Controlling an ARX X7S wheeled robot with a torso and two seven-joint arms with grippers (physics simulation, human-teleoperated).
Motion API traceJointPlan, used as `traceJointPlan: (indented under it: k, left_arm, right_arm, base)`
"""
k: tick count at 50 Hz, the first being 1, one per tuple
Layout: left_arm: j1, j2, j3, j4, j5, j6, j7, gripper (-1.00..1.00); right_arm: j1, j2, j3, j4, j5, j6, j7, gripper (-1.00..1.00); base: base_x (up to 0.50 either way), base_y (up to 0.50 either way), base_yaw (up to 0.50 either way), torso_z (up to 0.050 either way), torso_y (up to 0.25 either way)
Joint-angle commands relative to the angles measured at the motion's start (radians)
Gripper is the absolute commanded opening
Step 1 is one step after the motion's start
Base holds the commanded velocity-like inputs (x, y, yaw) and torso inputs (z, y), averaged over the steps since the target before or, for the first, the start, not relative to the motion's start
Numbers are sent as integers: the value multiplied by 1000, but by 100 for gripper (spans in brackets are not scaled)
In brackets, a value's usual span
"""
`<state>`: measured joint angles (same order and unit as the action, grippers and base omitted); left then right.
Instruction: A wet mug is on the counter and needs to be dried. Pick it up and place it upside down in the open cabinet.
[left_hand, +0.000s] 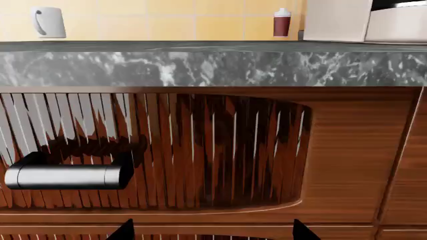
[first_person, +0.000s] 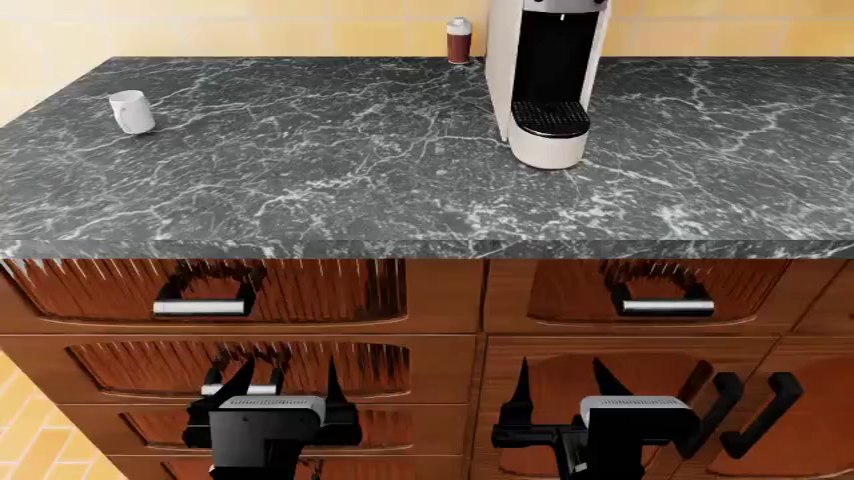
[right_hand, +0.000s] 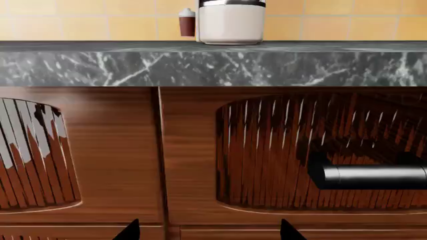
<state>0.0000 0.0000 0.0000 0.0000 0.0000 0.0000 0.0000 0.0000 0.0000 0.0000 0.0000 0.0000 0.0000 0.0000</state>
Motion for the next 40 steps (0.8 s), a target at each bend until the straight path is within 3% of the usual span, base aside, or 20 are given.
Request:
traceJointPlan:
  k: [1, 40]
  left_arm:
    - [12, -16, 19, 23, -30, -3, -5, 100]
    - [32, -94, 108, 108, -135, -42, -26, 100]
  right_arm:
    - [-2, 16, -20, -13, 6, 9, 27, 100]
    - [-3, 87, -92, -40, 97, 19, 103, 100]
  base:
    - [0, 0, 0, 27, 0]
    - [0, 0, 0, 50, 0]
